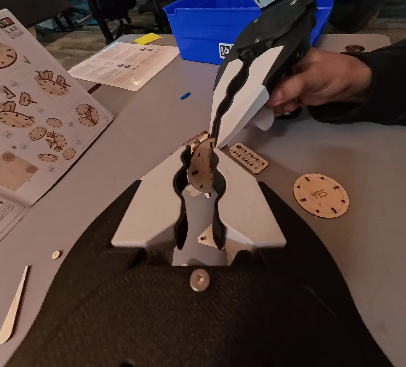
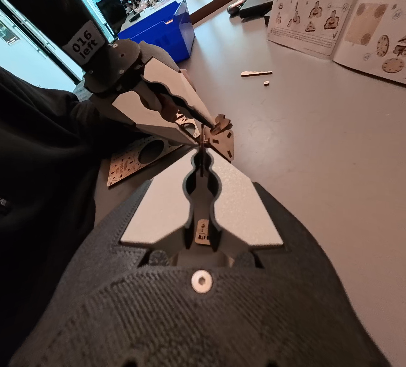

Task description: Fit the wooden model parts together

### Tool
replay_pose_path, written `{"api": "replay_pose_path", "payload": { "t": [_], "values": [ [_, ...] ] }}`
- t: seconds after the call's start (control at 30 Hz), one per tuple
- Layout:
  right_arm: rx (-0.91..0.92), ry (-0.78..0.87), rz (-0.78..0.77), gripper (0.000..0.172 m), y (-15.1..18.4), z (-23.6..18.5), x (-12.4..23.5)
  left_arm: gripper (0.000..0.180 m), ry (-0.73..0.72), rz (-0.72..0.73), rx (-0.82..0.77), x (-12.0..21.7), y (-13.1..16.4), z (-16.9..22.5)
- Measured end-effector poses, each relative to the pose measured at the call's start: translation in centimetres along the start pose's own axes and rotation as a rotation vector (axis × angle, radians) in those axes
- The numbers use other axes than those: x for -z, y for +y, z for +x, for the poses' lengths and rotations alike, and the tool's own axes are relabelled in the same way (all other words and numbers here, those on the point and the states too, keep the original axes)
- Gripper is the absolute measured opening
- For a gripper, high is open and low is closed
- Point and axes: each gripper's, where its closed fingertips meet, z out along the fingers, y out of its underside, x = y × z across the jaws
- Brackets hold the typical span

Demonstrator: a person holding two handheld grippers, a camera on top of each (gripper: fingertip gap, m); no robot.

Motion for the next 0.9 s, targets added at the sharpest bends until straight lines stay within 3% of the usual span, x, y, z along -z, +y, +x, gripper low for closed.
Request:
{"api": "replay_pose_path", "payload": {
  "t": [0.43,0.8,0.9],
  "values": [
    [0.009,-0.001,-0.018,0.0,0.3,-0.2,-0.3,0.018,0.065,0.014,0.083,-0.1,0.3,0.2],
    [0.049,0.065,-0.044,0.0,0.7,0.2,-0.4,0.01,0.087,-0.046,0.133,-0.3,0.7,0.2],
    [0.06,0.132,-0.063,0.001,1.0,0.7,-0.6,0.009,0.014,-0.083,0.041,-0.6,1.2,0.1]
  ]
}}
